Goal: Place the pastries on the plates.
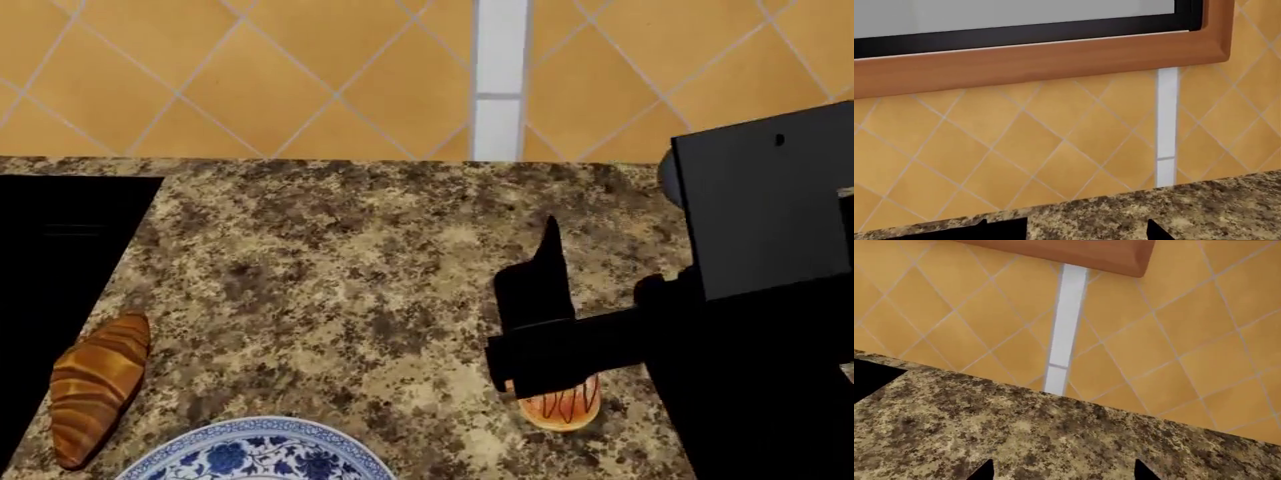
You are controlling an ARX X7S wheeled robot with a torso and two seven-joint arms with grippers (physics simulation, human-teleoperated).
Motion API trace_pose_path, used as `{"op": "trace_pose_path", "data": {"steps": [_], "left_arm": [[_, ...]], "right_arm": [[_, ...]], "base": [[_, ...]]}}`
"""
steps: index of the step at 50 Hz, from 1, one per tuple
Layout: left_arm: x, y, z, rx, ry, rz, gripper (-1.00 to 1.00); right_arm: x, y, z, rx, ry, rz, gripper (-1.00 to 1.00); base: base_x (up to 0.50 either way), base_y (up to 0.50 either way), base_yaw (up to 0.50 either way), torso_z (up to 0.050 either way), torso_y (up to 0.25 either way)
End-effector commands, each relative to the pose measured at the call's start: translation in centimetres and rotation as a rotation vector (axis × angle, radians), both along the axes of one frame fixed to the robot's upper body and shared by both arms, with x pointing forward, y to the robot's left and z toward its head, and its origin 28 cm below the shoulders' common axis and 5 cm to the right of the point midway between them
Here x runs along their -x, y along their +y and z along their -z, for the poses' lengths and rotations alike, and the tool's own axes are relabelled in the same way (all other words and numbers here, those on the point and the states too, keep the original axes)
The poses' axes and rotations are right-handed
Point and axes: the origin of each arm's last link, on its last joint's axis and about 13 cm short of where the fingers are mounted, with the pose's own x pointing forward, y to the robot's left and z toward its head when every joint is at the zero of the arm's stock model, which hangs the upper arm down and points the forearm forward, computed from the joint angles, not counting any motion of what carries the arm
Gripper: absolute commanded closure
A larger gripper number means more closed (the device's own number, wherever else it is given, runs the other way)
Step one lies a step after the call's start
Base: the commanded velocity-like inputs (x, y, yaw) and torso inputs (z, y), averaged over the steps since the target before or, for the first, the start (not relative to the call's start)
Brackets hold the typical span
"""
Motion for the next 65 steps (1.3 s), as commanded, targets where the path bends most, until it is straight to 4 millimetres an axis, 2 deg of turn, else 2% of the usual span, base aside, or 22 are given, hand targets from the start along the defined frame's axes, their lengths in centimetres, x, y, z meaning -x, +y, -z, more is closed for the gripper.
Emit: {"op": "trace_pose_path", "data": {"steps": [1,13,19,29,40,65], "left_arm": [[-0.4,0.3,-0.1,0.049,-0.012,-0.005,-1.00],[-0.4,0.8,-0.2,0.049,-0.006,-0.005,-1.00],[-0.4,1.0,-0.4,0.049,-0.005,-0.008,-1.00],[-0.2,1.0,-0.4,0.044,-0.003,-0.008,-1.00],[0.1,1.0,-0.3,0.045,0.006,-0.005,-1.00],[0.4,0.8,-0.2,0.054,0.025,0.009,-1.00]], "right_arm": [[-1.4,0.5,-0.7,-0.056,0.175,-0.069,-1.00],[-3.2,1.0,2.0,-0.073,0.247,-0.059,-1.00],[-3.9,1.1,2.6,-0.068,0.261,-0.055,-1.00],[-3.8,1.7,4.3,-0.044,0.300,-0.077,-1.00],[-4.3,1.5,5.6,-0.031,0.319,-0.046,-1.00],[-5.8,1.9,6.5,-0.032,0.345,-0.050,-1.00]], "base": [[0.00,0.00,0.00,0.000,0.000],[0.00,0.00,0.00,0.000,0.000],[0.00,0.00,0.00,0.000,0.000],[0.00,0.00,0.00,0.000,0.000],[0.00,0.00,0.00,0.000,0.000],[0.00,0.00,0.00,0.000,0.000]]}}
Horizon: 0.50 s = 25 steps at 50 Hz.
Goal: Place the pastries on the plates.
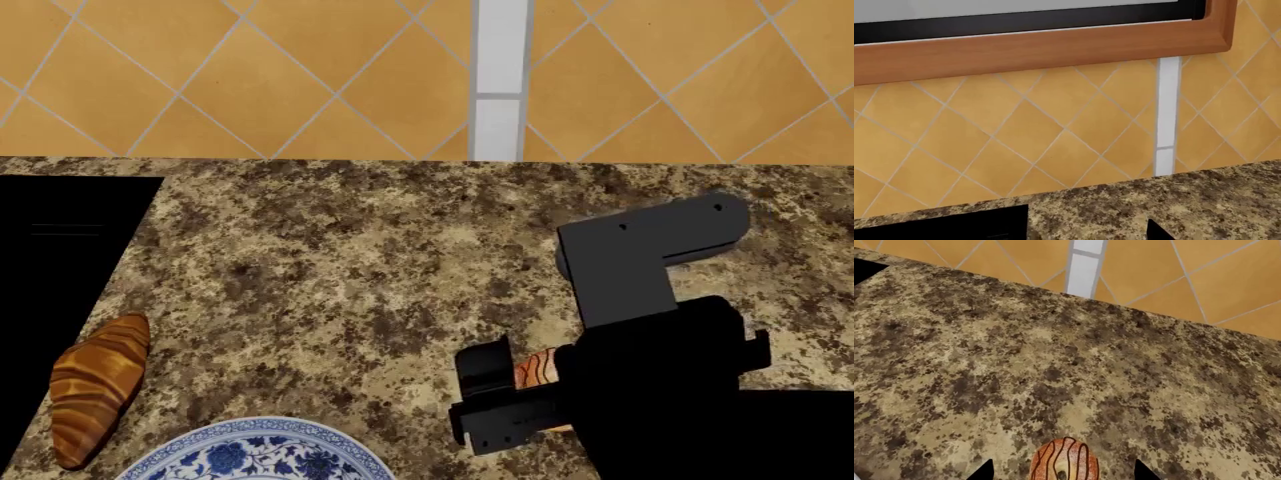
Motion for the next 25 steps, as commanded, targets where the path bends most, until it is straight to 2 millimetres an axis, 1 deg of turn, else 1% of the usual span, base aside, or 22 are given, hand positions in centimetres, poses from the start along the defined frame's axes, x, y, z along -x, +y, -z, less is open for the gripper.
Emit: {"op": "trace_pose_path", "data": {"steps": [1,13,25], "left_arm": [[-0.3,0.0,-0.3,0.049,-0.013,0.006,-1.00],[-0.1,-0.2,-0.4,0.049,-0.008,0.009,-1.00],[-0.3,-0.2,-0.7,0.050,-0.009,0.016,-1.00]], "right_arm": [[-0.7,0.4,0.3,-0.050,0.001,-0.035,-1.00],[-1.7,0.0,0.9,-0.064,0.022,-0.001,-1.00],[-2.3,0.3,1.7,-0.065,0.048,-0.001,-1.00]], "base": [[0.00,0.00,0.00,0.000,0.000],[0.00,0.00,0.00,0.000,0.000],[0.00,0.00,0.00,0.000,0.000]]}}
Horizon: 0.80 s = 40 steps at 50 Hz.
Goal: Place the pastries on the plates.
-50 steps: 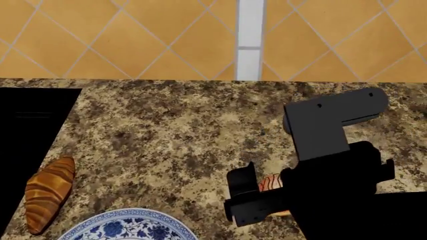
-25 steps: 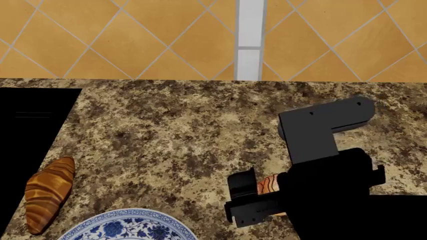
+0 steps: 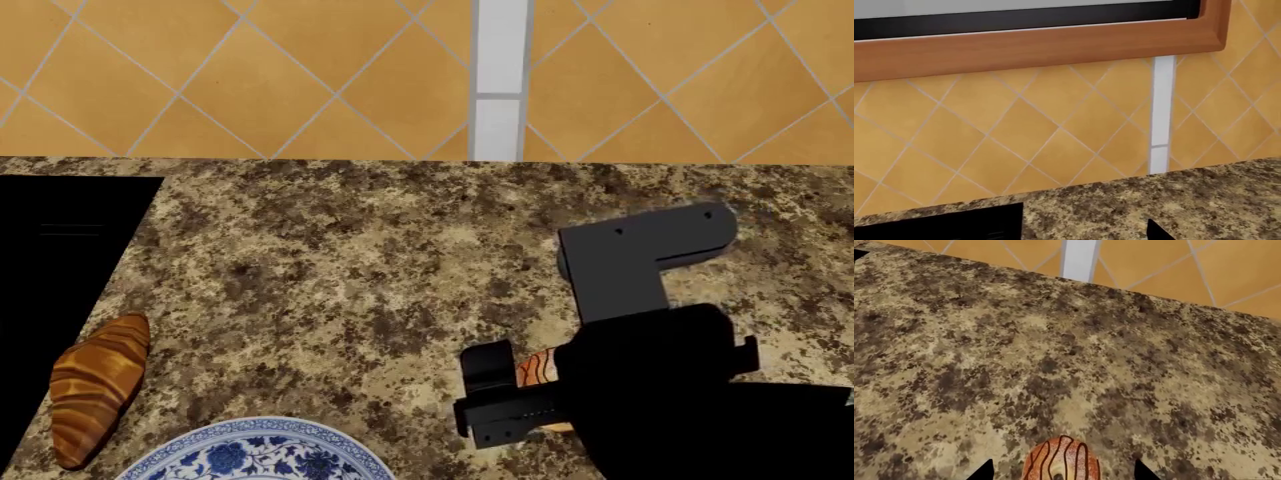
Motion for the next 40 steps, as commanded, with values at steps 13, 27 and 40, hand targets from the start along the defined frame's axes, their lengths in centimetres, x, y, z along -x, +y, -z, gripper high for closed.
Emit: {"op": "trace_pose_path", "data": {"steps": [13,27,40], "left_arm": [[-0.6,0.0,-0.6,0.042,-0.020,0.016,-1.00],[-0.5,0.1,-0.5,0.047,-0.013,0.018,-1.00],[-0.4,0.1,-0.5,0.048,-0.005,0.022,-1.00]], "right_arm": [[-1.4,0.8,0.9,-0.053,0.018,-0.032,-1.00],[-1.4,0.6,2.0,-0.067,0.048,-0.008,-1.00],[-1.7,0.5,2.5,-0.081,0.061,0.012,-1.00]], "base": [[0.00,0.00,0.00,0.000,0.000],[0.00,0.00,0.00,0.000,0.000],[0.00,0.00,0.00,0.000,0.000]]}}
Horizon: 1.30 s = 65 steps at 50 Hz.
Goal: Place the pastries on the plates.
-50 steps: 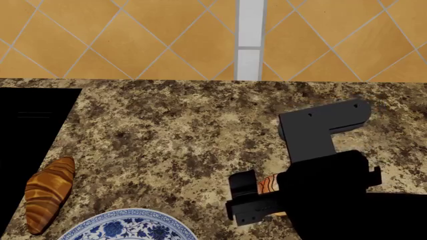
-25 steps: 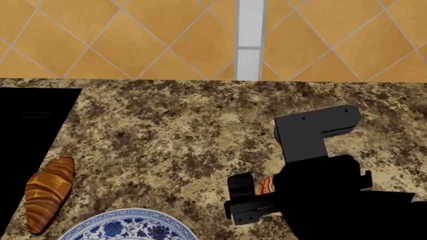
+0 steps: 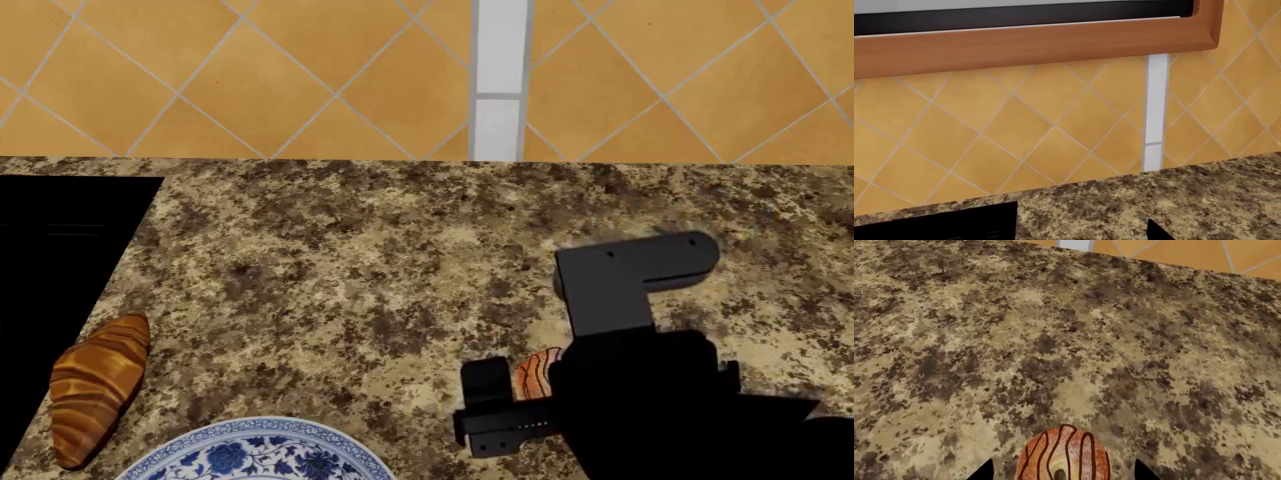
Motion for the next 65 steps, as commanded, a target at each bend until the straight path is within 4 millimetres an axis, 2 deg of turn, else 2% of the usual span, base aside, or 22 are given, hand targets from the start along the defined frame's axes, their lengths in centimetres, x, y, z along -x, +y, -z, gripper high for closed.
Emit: {"op": "trace_pose_path", "data": {"steps": [1,7,8,9,22,65], "left_arm": [[-0.3,0.2,-0.4,0.046,-0.016,0.001,-1.00],[-0.2,0.1,-0.5,0.048,-0.019,0.003,-1.00],[-0.5,-0.2,-0.6,0.053,-0.021,0.022,-1.00],[-0.6,-0.2,-0.6,0.053,-0.021,0.022,-1.00],[-0.7,-0.2,-0.5,0.057,-0.019,0.024,-1.00],[0.0,-0.1,-0.8,0.064,-0.012,0.028,-1.00]], "right_arm": [[-0.3,0.3,0.2,-0.059,-0.007,-0.013,-1.00],[-0.3,0.4,0.2,-0.047,-0.009,-0.021,-1.00],[-1.3,0.3,1.0,-0.046,0.018,-0.011,-1.00],[-1.4,0.3,1.1,-0.046,0.020,-0.011,-1.00],[-1.8,0.5,1.9,-0.048,0.042,-0.015,-1.00],[-1.6,0.7,4.2,-0.056,0.113,-0.009,-1.00]], "base": [[0.00,0.00,0.00,0.000,0.000],[0.00,0.00,0.00,0.000,0.000],[0.00,0.00,0.00,0.000,0.000],[0.00,0.00,0.00,0.000,0.000],[0.00,0.00,0.00,0.000,0.000],[0.00,0.00,0.00,0.000,0.000]]}}
